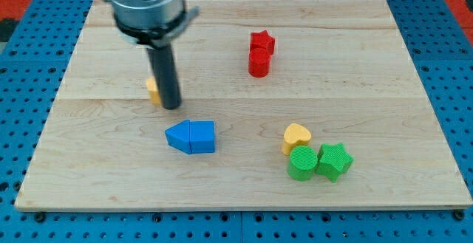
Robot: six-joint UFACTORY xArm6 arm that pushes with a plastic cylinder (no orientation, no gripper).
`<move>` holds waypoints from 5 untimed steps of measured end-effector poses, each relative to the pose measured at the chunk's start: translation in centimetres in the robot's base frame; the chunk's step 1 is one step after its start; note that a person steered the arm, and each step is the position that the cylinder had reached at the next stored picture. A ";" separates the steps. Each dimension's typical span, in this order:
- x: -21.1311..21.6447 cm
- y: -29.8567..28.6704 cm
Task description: Point your arm at green star
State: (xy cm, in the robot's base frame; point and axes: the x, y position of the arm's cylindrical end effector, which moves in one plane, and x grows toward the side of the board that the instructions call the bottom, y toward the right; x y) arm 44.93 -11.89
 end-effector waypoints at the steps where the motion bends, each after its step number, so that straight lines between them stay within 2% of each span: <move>1: -2.9 -2.8; 2: -3.2 4.8; 3: -0.4 18.3; 4: 4.4 27.4; 5: 7.4 26.9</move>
State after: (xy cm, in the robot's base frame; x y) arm 52.30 14.98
